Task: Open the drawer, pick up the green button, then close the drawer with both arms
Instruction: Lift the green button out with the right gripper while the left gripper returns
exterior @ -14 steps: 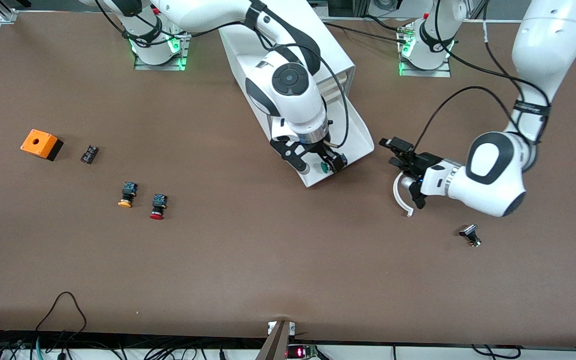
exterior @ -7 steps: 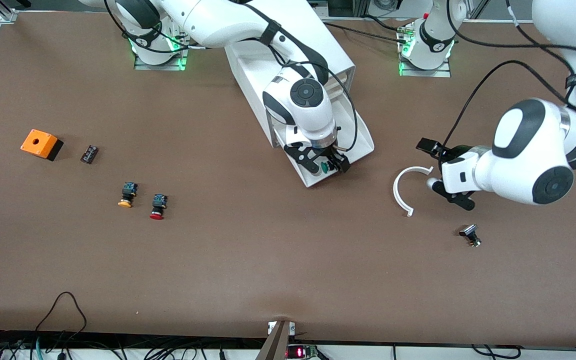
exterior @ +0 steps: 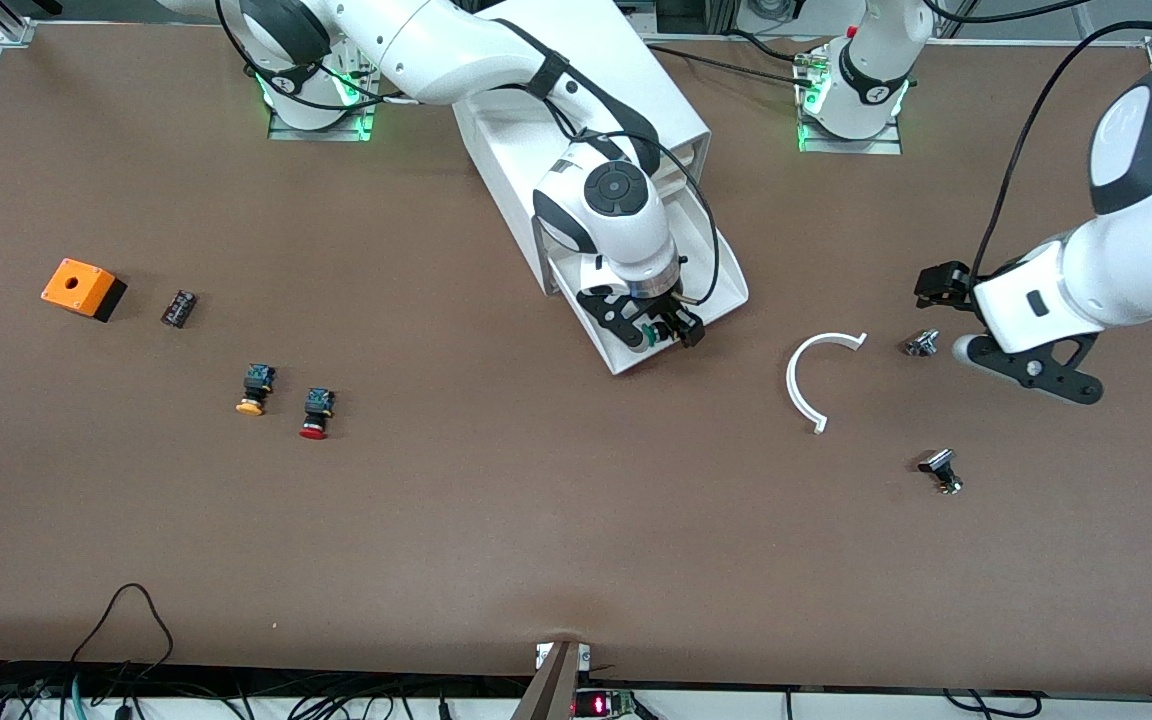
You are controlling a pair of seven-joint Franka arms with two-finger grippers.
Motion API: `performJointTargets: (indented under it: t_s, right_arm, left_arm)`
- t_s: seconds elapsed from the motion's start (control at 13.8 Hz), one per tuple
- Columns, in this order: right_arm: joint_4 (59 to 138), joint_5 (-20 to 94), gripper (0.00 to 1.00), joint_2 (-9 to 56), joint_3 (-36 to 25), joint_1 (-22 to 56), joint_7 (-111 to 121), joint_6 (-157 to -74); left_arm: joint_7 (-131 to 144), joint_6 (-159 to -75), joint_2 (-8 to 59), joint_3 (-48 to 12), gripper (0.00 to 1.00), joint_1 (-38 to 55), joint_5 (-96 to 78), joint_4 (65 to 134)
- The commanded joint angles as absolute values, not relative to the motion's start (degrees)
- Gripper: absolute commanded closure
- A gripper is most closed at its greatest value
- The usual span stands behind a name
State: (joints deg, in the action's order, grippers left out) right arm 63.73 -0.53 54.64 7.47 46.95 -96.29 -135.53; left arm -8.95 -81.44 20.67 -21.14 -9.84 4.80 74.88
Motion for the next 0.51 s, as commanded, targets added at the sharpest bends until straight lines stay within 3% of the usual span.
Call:
performJointTargets:
  t_s: [0.0,0.43]
  right_arm:
    - [61.8,-1.1,1.0,55.8,7.4,47.5,-96.7,-136.2]
    - [59.2,-0.8,1.0,52.7,7.5,46.1,-96.2,-126.6]
  left_arm:
    - [-7.7,-79.8,25.8,-20.9,0.0,-9.8,6.5,69.7]
    - [16.7,-82.5,28.1,-20.9,0.0,-8.8,6.7,72.4]
